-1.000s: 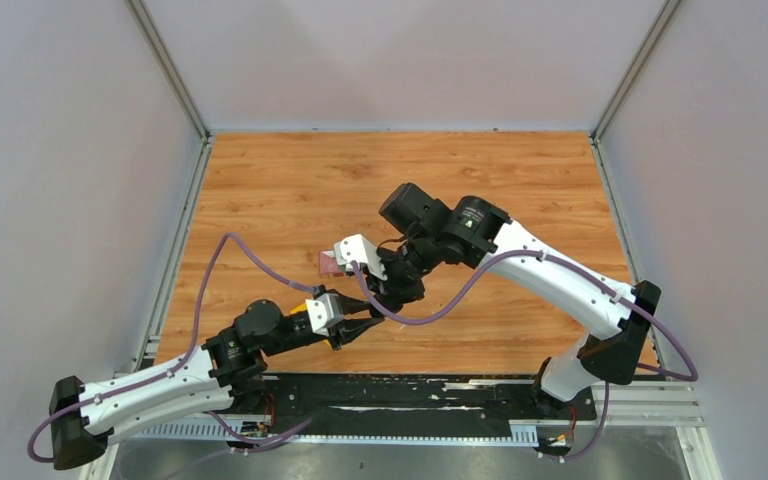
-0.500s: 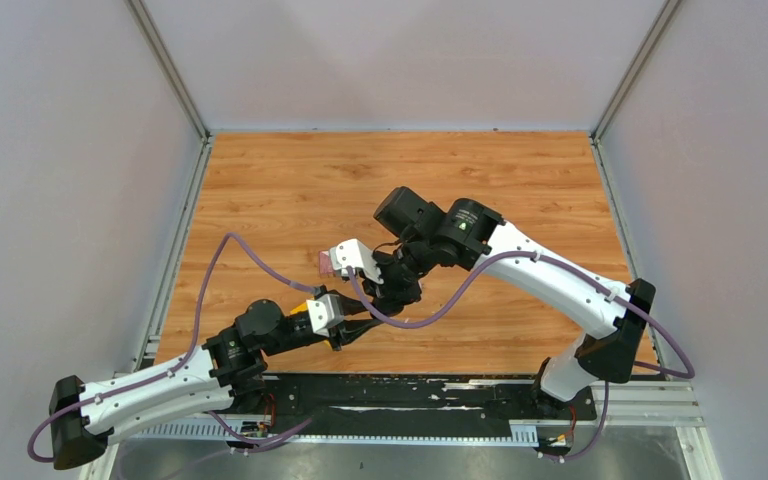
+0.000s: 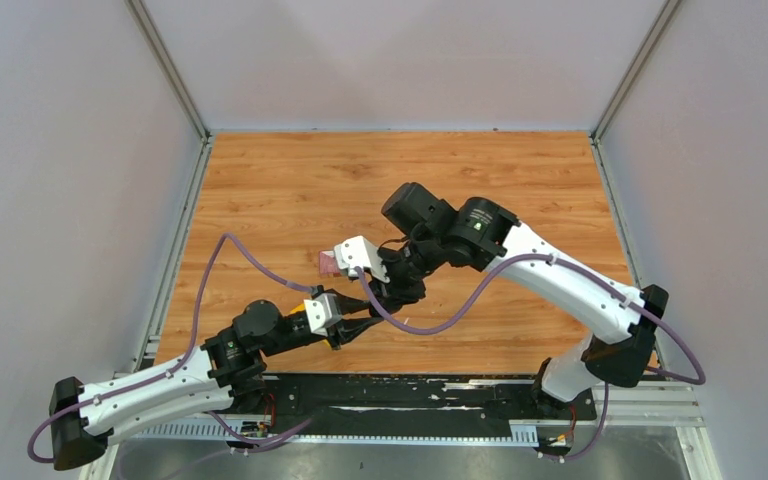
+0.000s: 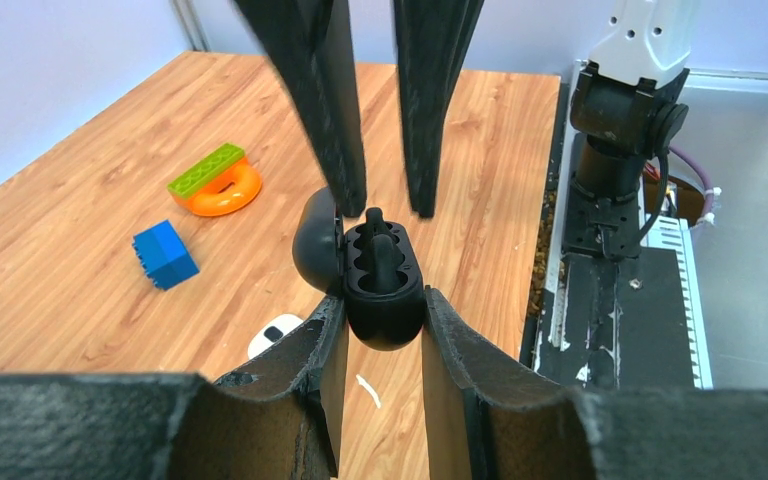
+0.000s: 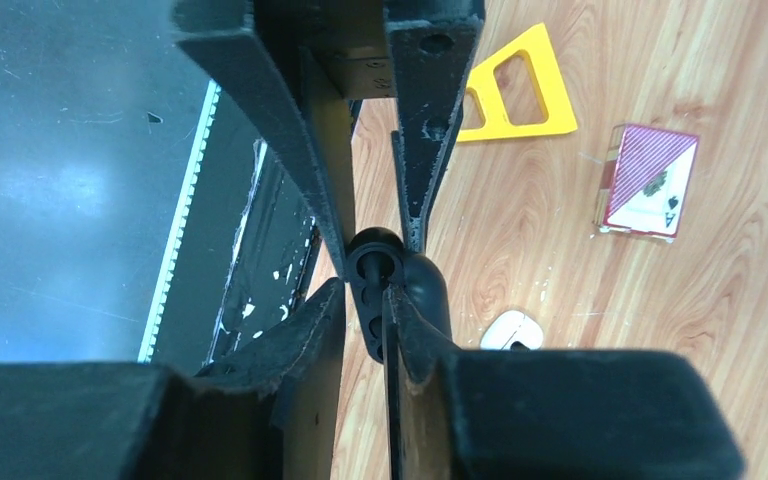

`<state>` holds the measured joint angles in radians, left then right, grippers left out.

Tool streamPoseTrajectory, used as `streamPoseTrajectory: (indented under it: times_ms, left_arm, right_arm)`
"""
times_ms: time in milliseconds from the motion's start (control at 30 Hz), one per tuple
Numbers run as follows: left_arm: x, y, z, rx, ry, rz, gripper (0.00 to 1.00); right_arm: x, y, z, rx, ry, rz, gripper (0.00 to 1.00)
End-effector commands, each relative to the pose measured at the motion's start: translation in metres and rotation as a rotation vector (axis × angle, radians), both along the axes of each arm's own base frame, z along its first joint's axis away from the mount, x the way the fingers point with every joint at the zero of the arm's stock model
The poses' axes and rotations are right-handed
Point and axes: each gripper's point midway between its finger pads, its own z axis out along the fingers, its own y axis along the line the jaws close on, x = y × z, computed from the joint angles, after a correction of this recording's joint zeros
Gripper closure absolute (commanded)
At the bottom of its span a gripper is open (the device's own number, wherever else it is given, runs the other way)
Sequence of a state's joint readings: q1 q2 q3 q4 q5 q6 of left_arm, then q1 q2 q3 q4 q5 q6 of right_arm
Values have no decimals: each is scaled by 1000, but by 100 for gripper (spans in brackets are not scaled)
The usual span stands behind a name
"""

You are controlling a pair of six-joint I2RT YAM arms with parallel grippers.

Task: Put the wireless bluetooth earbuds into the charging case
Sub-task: Place the earbud in the charging case.

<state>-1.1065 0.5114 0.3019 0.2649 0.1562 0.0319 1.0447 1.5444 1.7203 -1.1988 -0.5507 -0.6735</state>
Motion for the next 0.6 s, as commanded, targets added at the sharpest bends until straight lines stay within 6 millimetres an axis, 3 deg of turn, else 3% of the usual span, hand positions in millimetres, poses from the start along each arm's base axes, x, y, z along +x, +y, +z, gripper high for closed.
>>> streamPoseTrajectory:
  times_ms: [0,133,433,567]
  left_arm:
    - [-2,0,32,-78,-43,-6,100]
    - [-2,0,31,-77,-41,-6,100]
    - [-2,0,31,-69,-40,-8,100]
    - [-2,-1,32,-73,-39,-11,100]
  right_arm:
    - [-18,-9,52,159,-54,81,78]
    - [-21,-17,51,154,-62,81,68]
    - [2,-25,18,70,-45,-25,25]
    - [10,-20,-3,10,-26,-40,17]
